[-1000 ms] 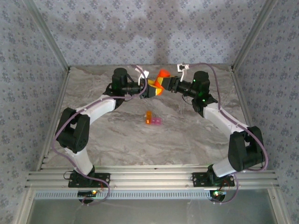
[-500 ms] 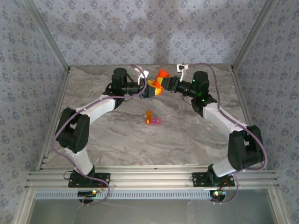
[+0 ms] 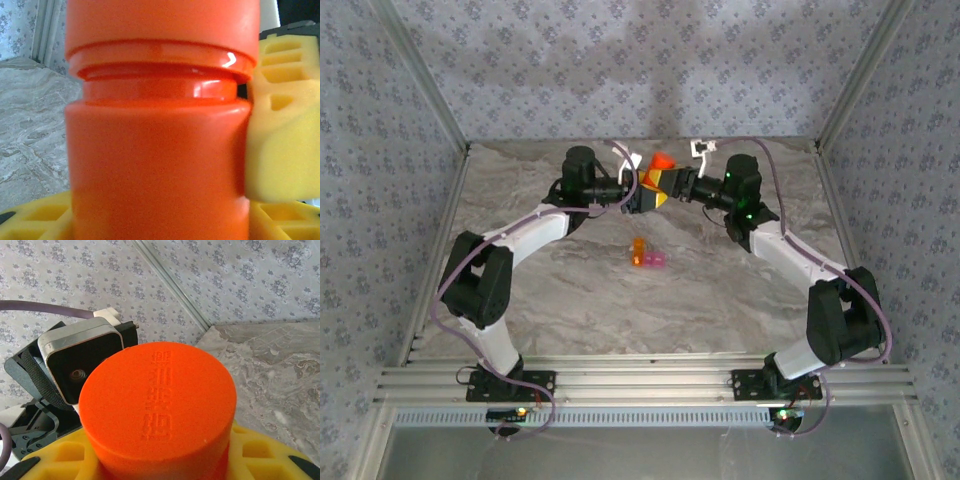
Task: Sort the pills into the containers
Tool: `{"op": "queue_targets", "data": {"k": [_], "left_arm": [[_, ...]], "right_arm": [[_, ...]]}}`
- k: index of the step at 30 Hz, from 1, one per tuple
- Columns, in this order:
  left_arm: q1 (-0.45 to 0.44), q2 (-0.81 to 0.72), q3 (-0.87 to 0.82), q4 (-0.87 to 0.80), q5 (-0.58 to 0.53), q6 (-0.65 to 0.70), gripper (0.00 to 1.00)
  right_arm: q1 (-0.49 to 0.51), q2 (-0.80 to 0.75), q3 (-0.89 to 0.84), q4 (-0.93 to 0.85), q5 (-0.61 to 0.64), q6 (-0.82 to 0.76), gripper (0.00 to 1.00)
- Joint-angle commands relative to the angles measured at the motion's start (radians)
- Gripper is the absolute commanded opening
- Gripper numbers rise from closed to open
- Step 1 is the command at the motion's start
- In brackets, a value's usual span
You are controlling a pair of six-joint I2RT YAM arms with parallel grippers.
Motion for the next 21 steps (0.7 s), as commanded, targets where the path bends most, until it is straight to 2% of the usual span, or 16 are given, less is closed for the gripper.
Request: {"op": "queue_targets", "data": {"k": [1,13,14,18,19,20,21], "left_arm": [[-0.004,-0.05,0.026,0.014,0.027,0.024,0.59],[0.003,-0.058,0.003,0.025,0.02,0.019,0.36],[0.004,-0.058,0.003,0.027,0.018,0.016,0.33],[0.008,-0.061,0.001,0.032,0.016,0.017,0.09],[0.007,-0.062,0.001,0.031,0.016,0.018,0.07],[0.008,-0.064,0.0,0.029,0.01,0.018,0.07],[0.007,-0.064,0.0,0.025,0.009,0.02,0.14]], "right_arm": [[0.0,-0.001,0.039,0.021,-0.011,0.013,0.17],[-0.018,-0.017,0.027,0.015,0.003,0.008,0.16],[-0.021,-0.019,0.026,0.016,0.004,0.01,0.16],[-0.024,-0.023,0.026,0.016,0.002,0.01,0.18],[-0.024,-0.023,0.024,0.015,0.001,0.01,0.18],[-0.024,-0.025,0.024,0.017,0.0,0.011,0.18],[-0.024,-0.025,0.023,0.018,0.0,0.013,0.17]]}}
